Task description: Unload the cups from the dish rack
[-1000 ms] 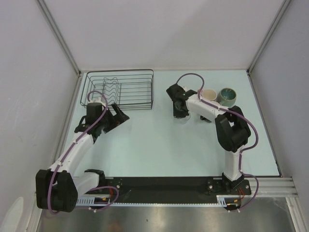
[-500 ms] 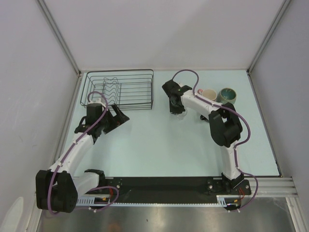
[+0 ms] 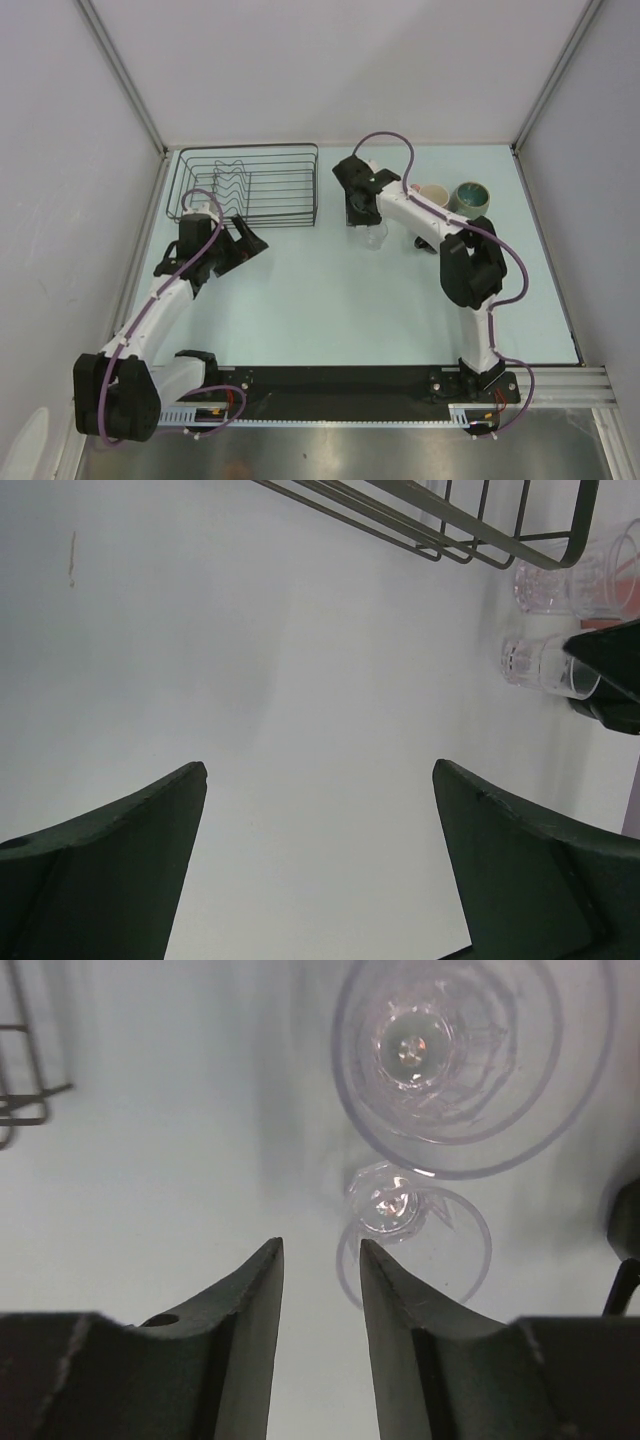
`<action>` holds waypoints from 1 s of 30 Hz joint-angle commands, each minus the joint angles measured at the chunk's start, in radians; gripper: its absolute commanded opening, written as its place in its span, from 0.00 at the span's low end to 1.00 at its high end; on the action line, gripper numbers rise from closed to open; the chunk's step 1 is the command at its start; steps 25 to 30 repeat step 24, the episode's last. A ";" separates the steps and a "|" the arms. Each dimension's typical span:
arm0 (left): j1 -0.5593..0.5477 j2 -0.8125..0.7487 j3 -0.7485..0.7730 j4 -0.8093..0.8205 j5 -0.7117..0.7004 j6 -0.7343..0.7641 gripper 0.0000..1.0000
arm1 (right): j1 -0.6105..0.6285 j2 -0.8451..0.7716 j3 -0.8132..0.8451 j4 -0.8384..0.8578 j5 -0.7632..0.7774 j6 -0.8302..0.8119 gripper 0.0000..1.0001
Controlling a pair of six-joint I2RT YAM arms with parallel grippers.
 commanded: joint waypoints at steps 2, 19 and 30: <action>-0.005 -0.057 0.044 -0.018 -0.071 0.062 1.00 | 0.037 -0.249 0.078 0.062 0.064 -0.013 0.46; -0.367 -0.104 0.129 -0.260 -0.638 0.132 1.00 | 0.189 -0.989 -0.580 0.152 0.393 -0.069 0.94; -0.435 -0.077 0.168 -0.248 -0.666 0.143 1.00 | 0.221 -1.103 -0.666 0.089 0.442 -0.022 0.95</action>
